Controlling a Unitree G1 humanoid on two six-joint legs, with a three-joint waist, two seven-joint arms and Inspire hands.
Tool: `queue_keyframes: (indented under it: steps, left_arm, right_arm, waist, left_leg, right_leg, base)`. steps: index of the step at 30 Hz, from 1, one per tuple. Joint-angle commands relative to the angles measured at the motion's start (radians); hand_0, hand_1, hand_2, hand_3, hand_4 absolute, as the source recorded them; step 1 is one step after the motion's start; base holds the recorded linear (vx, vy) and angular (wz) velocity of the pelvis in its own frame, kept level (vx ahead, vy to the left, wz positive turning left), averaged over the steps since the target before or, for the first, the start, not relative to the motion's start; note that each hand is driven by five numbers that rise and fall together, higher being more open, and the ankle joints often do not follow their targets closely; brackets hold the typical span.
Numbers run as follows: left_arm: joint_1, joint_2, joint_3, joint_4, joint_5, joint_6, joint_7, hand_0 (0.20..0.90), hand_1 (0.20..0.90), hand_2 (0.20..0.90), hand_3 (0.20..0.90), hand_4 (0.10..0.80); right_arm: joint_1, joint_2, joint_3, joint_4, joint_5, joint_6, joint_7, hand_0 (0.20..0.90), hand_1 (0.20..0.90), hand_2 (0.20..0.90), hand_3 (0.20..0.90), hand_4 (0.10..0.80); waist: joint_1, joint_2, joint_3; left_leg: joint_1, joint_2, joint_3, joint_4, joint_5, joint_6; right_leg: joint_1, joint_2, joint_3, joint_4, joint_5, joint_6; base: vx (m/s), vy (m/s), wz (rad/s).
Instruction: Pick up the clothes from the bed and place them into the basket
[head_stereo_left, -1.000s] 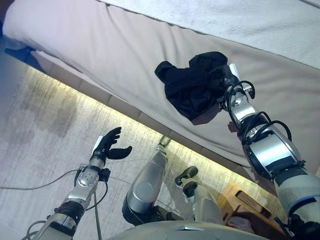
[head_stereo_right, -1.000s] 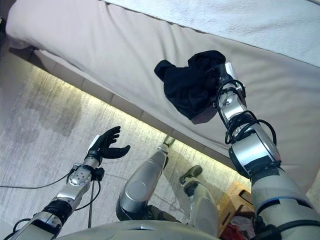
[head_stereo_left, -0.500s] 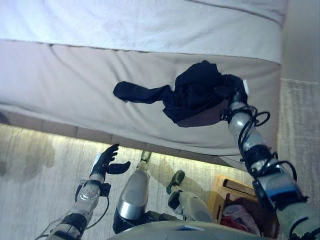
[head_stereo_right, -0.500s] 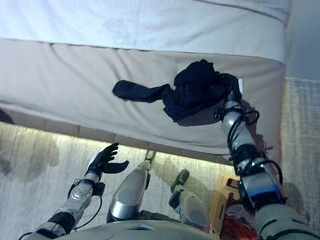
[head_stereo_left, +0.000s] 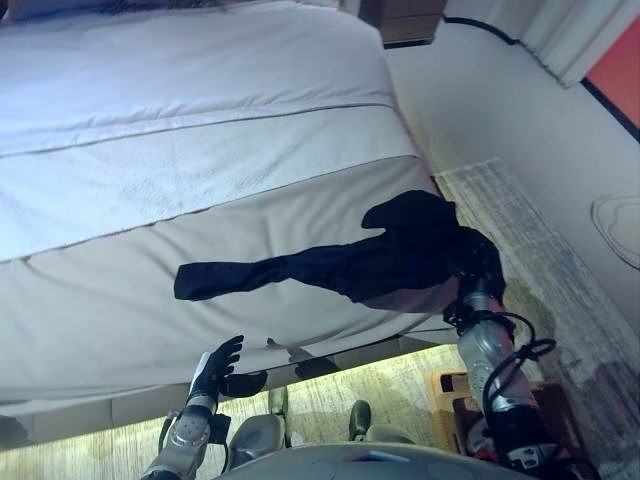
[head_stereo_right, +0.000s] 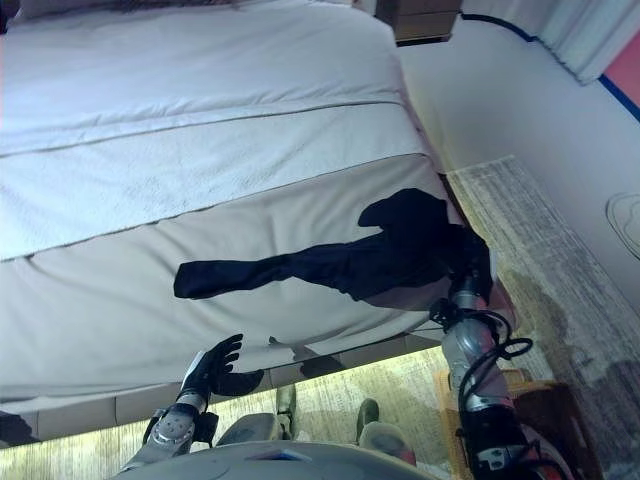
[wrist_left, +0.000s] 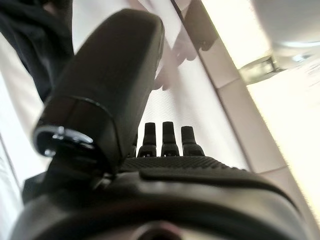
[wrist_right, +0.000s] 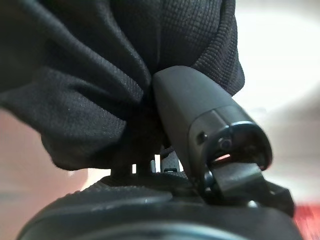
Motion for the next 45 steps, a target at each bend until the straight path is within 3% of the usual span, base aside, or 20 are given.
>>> queue_keyframes:
  steps: [1, 2, 3, 5, 6, 11, 12, 15, 19, 21, 23, 24, 27, 30, 31, 32, 33, 34, 38, 45]
  left_arm:
    - [-0.051, -0.013, -0.009, 0.050, 0.010, -0.028, -0.008, 0.900, 0.900, 0.900, 0.900, 0.800]
    - [-0.053, -0.014, -0.008, 0.049, 0.006, -0.028, -0.009, 0.900, 0.900, 0.900, 0.900, 0.800]
    - [-0.054, -0.019, -0.008, 0.048, -0.017, -0.029, -0.007, 0.900, 0.900, 0.900, 0.900, 0.800]
    - [-0.041, -0.030, -0.004, 0.047, -0.046, -0.057, -0.017, 0.900, 0.900, 0.900, 0.900, 0.800]
    - [-0.035, -0.032, -0.006, 0.043, -0.045, -0.066, -0.026, 0.900, 0.900, 0.900, 0.900, 0.800]
    - [-0.040, -0.007, -0.051, 0.069, -0.016, -0.078, -0.072, 0.900, 0.900, 0.900, 0.900, 0.800]
    - [-0.036, 0.009, -0.053, 0.076, -0.024, -0.072, -0.072, 0.900, 0.900, 0.900, 0.900, 0.800]
    - [-0.029, 0.033, -0.025, 0.099, -0.059, -0.044, -0.065, 0.900, 0.900, 0.900, 0.900, 0.800]
    - [-0.022, 0.047, 0.012, 0.156, -0.086, -0.042, -0.055, 0.900, 0.900, 0.900, 0.900, 0.800]
    - [-0.020, 0.037, 0.021, 0.172, -0.107, -0.047, -0.042, 0.900, 0.900, 0.900, 0.900, 0.800]
    - [-0.015, 0.027, 0.034, 0.177, -0.119, -0.061, -0.040, 0.900, 0.900, 0.900, 0.900, 0.800]
    - [-0.013, 0.015, 0.053, 0.183, -0.123, -0.071, -0.027, 0.900, 0.900, 0.900, 0.900, 0.800]
    - [-0.010, -0.005, 0.078, 0.169, -0.115, -0.082, -0.030, 0.900, 0.900, 0.900, 0.900, 0.800]
    - [-0.005, -0.018, 0.071, 0.171, -0.080, -0.106, -0.042, 0.900, 0.900, 0.900, 0.900, 0.800]
    - [-0.001, -0.022, 0.065, 0.167, -0.079, -0.111, -0.049, 0.900, 0.900, 0.900, 0.900, 0.800]
    - [0.020, -0.026, 0.049, 0.143, -0.092, -0.130, -0.074, 0.900, 0.900, 0.900, 0.900, 0.800]
    - [0.022, -0.029, 0.042, 0.141, -0.097, -0.135, -0.079, 0.900, 0.900, 0.900, 0.900, 0.800]
    - [0.021, -0.036, 0.034, 0.142, -0.092, -0.137, -0.082, 0.900, 0.900, 0.900, 0.900, 0.800]
    - [0.002, -0.004, 0.042, 0.145, -0.094, -0.089, -0.083, 0.900, 0.900, 0.900, 0.900, 0.800]
    - [-0.011, 0.017, 0.052, 0.183, -0.100, -0.081, -0.023, 0.900, 0.900, 0.900, 0.900, 0.800]
  right_arm:
    - [-0.026, -0.044, -0.116, -0.196, 0.070, -0.184, -0.028, 0.300, 0.300, 0.300, 0.200, 0.100]
    - [-0.024, -0.043, -0.119, -0.199, 0.075, -0.192, -0.036, 0.300, 0.300, 0.300, 0.200, 0.100]
    - [-0.026, -0.040, -0.122, -0.194, 0.090, -0.208, -0.043, 0.300, 0.300, 0.300, 0.200, 0.100]
    - [-0.049, -0.027, -0.104, -0.169, 0.121, -0.239, -0.063, 0.300, 0.300, 0.300, 0.200, 0.100]
    - [-0.059, -0.023, -0.098, -0.158, 0.137, -0.250, -0.078, 0.300, 0.300, 0.300, 0.200, 0.100]
    - [-0.097, -0.006, -0.146, -0.110, 0.159, -0.285, -0.189, 0.300, 0.300, 0.300, 0.200, 0.100]
    - [-0.101, -0.013, -0.153, -0.103, 0.166, -0.272, -0.192, 0.300, 0.300, 0.300, 0.200, 0.100]
    - [-0.136, -0.020, -0.159, -0.054, 0.199, -0.246, -0.176, 0.300, 0.300, 0.300, 0.200, 0.100]
    - [-0.197, -0.020, -0.113, 0.016, 0.198, -0.248, -0.222, 0.300, 0.300, 0.300, 0.200, 0.100]
    - [-0.231, -0.014, -0.091, 0.054, 0.182, -0.242, -0.214, 0.300, 0.300, 0.300, 0.200, 0.100]
    - [-0.265, -0.013, -0.070, 0.075, 0.175, -0.241, -0.210, 0.300, 0.300, 0.300, 0.200, 0.100]
    - [-0.302, -0.006, -0.044, 0.079, 0.156, -0.233, -0.227, 0.300, 0.300, 0.300, 0.200, 0.100]
    - [-0.344, -0.017, -0.017, 0.053, 0.138, -0.235, -0.264, 0.300, 0.300, 0.300, 0.200, 0.100]
    - [-0.377, -0.037, -0.016, 0.078, 0.130, -0.246, -0.271, 0.300, 0.300, 0.300, 0.200, 0.100]
    - [-0.383, -0.046, -0.015, 0.081, 0.126, -0.247, -0.280, 0.300, 0.300, 0.300, 0.200, 0.100]
    - [-0.419, -0.072, -0.008, 0.078, 0.126, -0.232, -0.301, 0.300, 0.300, 0.300, 0.200, 0.100]
    - [-0.439, -0.078, -0.001, 0.084, 0.119, -0.232, -0.314, 0.300, 0.300, 0.300, 0.200, 0.100]
    - [-0.475, -0.087, 0.004, 0.116, 0.104, -0.235, -0.310, 0.300, 0.300, 0.300, 0.200, 0.100]
    - [-0.470, -0.096, 0.002, 0.112, 0.042, -0.198, -0.378, 0.300, 0.300, 0.300, 0.200, 0.100]
    - [-0.480, -0.145, -0.029, 0.178, -0.006, -0.188, -0.497, 0.300, 0.300, 0.300, 0.200, 0.100]
  waist:
    - [-0.035, 0.000, -0.088]
    - [-0.034, -0.001, -0.087]
    - [-0.022, -0.006, -0.083]
    - [0.019, 0.002, -0.081]
    - [0.022, 0.010, -0.085]
    - [0.015, 0.026, -0.084]
    - [0.015, 0.031, -0.080]
    - [0.055, 0.036, -0.071]
    - [0.146, 0.074, -0.086]
    - [0.189, 0.066, -0.090]
    - [0.219, 0.053, -0.101]
    - [0.237, 0.033, -0.097]
    - [0.238, -0.004, -0.087]
    - [0.238, -0.016, -0.072]
    - [0.242, -0.016, -0.061]
    - [0.280, 0.002, -0.023]
    - [0.289, 0.010, -0.019]
    - [0.293, 0.025, -0.018]
    - [0.286, 0.046, -0.045]
    - [0.299, 0.047, -0.094]
  left_leg:
    - [-0.004, 0.036, 0.029, 0.128, -0.120, -0.006]
    - [-0.011, 0.034, 0.019, 0.146, -0.127, -0.006]
    - [-0.026, 0.002, -0.058, 0.174, -0.145, 0.003]
    - [-0.042, -0.110, -0.288, 0.155, -0.149, 0.054]
    - [-0.039, -0.115, -0.302, 0.139, -0.153, 0.066]
    - [-0.018, -0.101, -0.235, 0.088, -0.146, 0.081]
    - [-0.001, -0.095, -0.220, 0.072, -0.158, 0.082]
    - [0.018, -0.082, -0.130, 0.046, -0.149, 0.070]
    - [-0.021, -0.024, -0.003, 0.022, -0.093, 0.072]
    - [-0.034, -0.010, 0.067, 0.025, -0.087, 0.062]
    - [-0.042, 0.006, 0.104, 0.021, -0.085, 0.044]
    - [-0.064, 0.026, 0.151, 0.047, -0.066, 0.024]
    - [-0.120, 0.053, 0.141, 0.139, -0.082, 0.001]
    - [-0.150, 0.048, 0.122, 0.233, -0.114, -0.005]
    - [-0.177, 0.047, 0.093, 0.304, -0.110, -0.014]
    - [-0.266, 0.042, -0.031, 0.368, -0.043, -0.053]
    - [-0.278, 0.040, -0.053, 0.331, -0.023, -0.055]
    - [-0.253, 0.031, -0.042, 0.257, -0.036, -0.038]
    - [-0.163, 0.028, -0.037, 0.168, -0.050, -0.021]
    - [-0.097, 0.017, -0.058, 0.036, -0.014, -0.028]
  right_leg:
    - [-0.055, 0.006, 0.048, 0.061, 0.035, -0.004]
    - [-0.055, 0.006, 0.051, 0.060, 0.038, -0.004]
    - [-0.053, 0.004, 0.076, 0.053, 0.049, -0.004]
    - [-0.078, 0.020, 0.185, 0.056, 0.074, 0.007]
    - [-0.087, 0.025, 0.210, 0.055, 0.073, 0.011]
    - [-0.161, -0.024, 0.199, 0.071, 0.131, 0.064]
    - [-0.186, -0.044, 0.149, 0.087, 0.146, 0.084]
    - [-0.205, -0.088, -0.032, 0.161, 0.174, 0.098]
    - [-0.119, -0.144, -0.208, 0.331, 0.100, 0.058]
    - [-0.053, -0.164, -0.276, 0.309, 0.062, 0.060]
    - [0.012, -0.147, -0.315, 0.228, 0.007, 0.066]
    - [0.042, -0.096, -0.335, 0.098, 0.002, 0.055]
    - [0.042, -0.062, -0.305, 0.025, 0.014, 0.033]
    - [0.022, -0.065, -0.306, 0.041, 0.014, 0.012]
    - [0.022, -0.068, -0.300, 0.045, 0.018, 0.007]
    - [0.042, -0.060, -0.250, 0.044, 0.023, 0.006]
    - [0.044, -0.057, -0.236, 0.042, 0.024, 0.010]
    - [0.038, -0.058, -0.237, 0.047, 0.016, 0.011]
    - [0.032, -0.096, -0.269, 0.089, 0.010, 0.037]
    - [0.053, -0.077, -0.300, 0.047, 0.009, 0.039]
  base:
    - [-0.045, -0.018, -0.35]
    - [-0.032, -0.008, -0.43]
    - [-0.046, 0.021, -0.40]
    - [-0.061, 0.045, -0.77]
    - [-0.099, 0.053, -1.70]
    - [-0.053, 0.039, -1.23]
    - [-0.045, 0.034, -0.62]
    - [-0.118, 0.043, -1.26]
    - [-0.251, 0.015, -1.14]
    - [-0.113, -0.073, -1.18]
    - [-0.053, -0.174, -1.24]
    - [-0.102, -0.225, -1.00]
    - [-0.037, -0.222, -0.97]
    - [-0.004, -0.072, -0.43]
    - [0.004, -0.016, -0.47]
    - [-0.033, 0.033, -0.33]
    - [-0.051, 0.117, -0.23]
    - [-0.026, 0.139, -0.51]
    - [0.100, 0.125, -0.41]
    - [0.095, 0.000, 0.11]
